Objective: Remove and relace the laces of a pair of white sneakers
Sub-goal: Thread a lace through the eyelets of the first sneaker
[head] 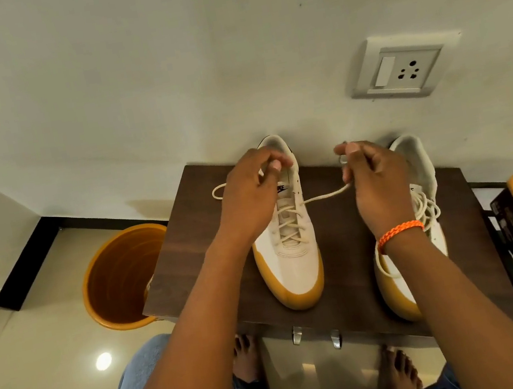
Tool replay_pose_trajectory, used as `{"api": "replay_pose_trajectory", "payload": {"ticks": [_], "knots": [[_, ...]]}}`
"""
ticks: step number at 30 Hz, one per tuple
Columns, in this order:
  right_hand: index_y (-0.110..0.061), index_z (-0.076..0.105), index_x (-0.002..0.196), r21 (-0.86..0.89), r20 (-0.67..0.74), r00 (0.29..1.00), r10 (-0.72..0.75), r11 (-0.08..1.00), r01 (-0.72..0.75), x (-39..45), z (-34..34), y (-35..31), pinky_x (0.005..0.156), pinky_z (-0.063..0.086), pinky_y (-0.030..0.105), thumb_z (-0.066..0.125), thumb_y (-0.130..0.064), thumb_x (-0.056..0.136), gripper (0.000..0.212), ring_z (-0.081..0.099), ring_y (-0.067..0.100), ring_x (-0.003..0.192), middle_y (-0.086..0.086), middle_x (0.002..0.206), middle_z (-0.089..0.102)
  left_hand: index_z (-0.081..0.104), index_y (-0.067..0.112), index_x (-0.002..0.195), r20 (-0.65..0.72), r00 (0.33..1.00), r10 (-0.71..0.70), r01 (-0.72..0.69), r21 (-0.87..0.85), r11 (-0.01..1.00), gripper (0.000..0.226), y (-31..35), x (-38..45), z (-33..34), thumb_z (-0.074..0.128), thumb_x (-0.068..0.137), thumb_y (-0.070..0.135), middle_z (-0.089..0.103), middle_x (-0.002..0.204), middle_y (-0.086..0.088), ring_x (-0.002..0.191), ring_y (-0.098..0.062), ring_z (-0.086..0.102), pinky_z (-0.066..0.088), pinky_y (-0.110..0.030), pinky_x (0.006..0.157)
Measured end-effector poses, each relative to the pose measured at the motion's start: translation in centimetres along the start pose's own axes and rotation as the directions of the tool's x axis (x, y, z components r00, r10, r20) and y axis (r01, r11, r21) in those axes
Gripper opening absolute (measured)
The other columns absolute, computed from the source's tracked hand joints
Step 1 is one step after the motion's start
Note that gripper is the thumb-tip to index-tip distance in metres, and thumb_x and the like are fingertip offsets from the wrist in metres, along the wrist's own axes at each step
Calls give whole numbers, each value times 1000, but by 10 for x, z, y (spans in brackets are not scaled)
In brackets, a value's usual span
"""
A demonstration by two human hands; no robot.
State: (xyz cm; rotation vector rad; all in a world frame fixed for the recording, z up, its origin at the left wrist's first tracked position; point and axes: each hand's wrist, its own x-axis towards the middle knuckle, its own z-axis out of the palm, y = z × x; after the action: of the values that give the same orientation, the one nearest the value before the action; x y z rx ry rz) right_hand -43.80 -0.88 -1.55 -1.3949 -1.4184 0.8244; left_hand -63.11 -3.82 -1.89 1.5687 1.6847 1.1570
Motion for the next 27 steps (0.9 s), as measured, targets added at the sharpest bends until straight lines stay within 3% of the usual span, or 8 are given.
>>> {"api": "replay_pose_trajectory", "payload": {"ticks": [4, 7, 13, 17, 19, 21, 23, 27], "knots": [[-11, 76, 102, -5, 217, 965, -148, 988, 152, -10, 7, -11, 65, 45, 14, 57, -10, 104, 20, 58, 2, 65, -12, 68, 63, 61, 20, 141, 165, 977, 134, -87, -264, 961, 36, 10, -1, 8, 39, 114, 11, 67, 133, 9, 116, -3, 62, 49, -19, 87], [-2, 74, 95, 138, 271, 945, -183, 979, 150, -12, 7, -17, 60, 45, 16, 55, -3, 103, 20, 57, 9, 62, 4, 69, 65, 64, 17, 138, 195, 973, 123, -65, -281, 958, 34, 8, -1, 10, 40, 114, 13, 70, 124, 4, 117, -10, 66, 56, -29, 96], [-21, 62, 56, 366, -73, 988, 136, 925, -100, -2, -6, -13, 51, 31, 26, 46, -16, 91, 38, 40, 15, 52, 11, 63, 54, 74, 21, 114, 0, 997, -75, 73, -224, 972, 38, 5, 5, -13, 41, 110, 4, 72, 111, 18, 108, 2, 64, 52, -20, 91], [-21, 62, 45, 120, -251, 929, 271, 961, -248, -5, -7, -8, 67, 51, 41, 48, -22, 82, 40, 59, 19, 58, 4, 55, 66, 72, 25, 115, -57, 993, -102, 94, -128, 987, 37, -2, 5, -21, 42, 110, 4, 62, 85, 31, 80, 10, 58, 45, -7, 74], [-18, 70, 54, -122, -247, 935, 254, 949, -290, -8, -6, -7, 72, 55, 44, 50, -23, 82, 35, 63, 23, 64, 4, 59, 69, 70, 29, 115, -73, 993, -89, 84, -71, 994, 35, -3, 5, -21, 43, 110, 7, 62, 85, 29, 74, 5, 56, 46, -13, 70], [-15, 78, 75, -418, -170, 984, 60, 900, -127, -13, -1, -8, 69, 48, 34, 51, -23, 90, 32, 61, 21, 71, 4, 74, 73, 69, 32, 115, -50, 998, -42, 41, -6, 999, 32, -4, 3, -19, 45, 110, 12, 62, 82, 20, 67, -2, 53, 49, -25, 67], [-19, 79, 97, -383, 11, 990, -142, 914, 135, -18, 9, -13, 75, 47, 27, 52, -21, 95, 27, 66, 14, 84, -2, 92, 76, 68, 35, 117, 16, 1000, 11, -12, 28, 1000, 30, 1, 1, -13, 49, 108, 14, 60, 75, 15, 64, -5, 53, 51, -33, 64], [-22, 72, 128, -262, 269, 937, -224, 919, 295, -27, 28, -10, 95, 54, 29, 59, -29, 102, 30, 68, 7, 108, -6, 118, 75, 63, 40, 126, 121, 991, 59, -67, 63, 996, 30, 7, -4, 2, 55, 107, 18, 68, 89, 9, 83, -8, 67, 60, -43, 81]]}}
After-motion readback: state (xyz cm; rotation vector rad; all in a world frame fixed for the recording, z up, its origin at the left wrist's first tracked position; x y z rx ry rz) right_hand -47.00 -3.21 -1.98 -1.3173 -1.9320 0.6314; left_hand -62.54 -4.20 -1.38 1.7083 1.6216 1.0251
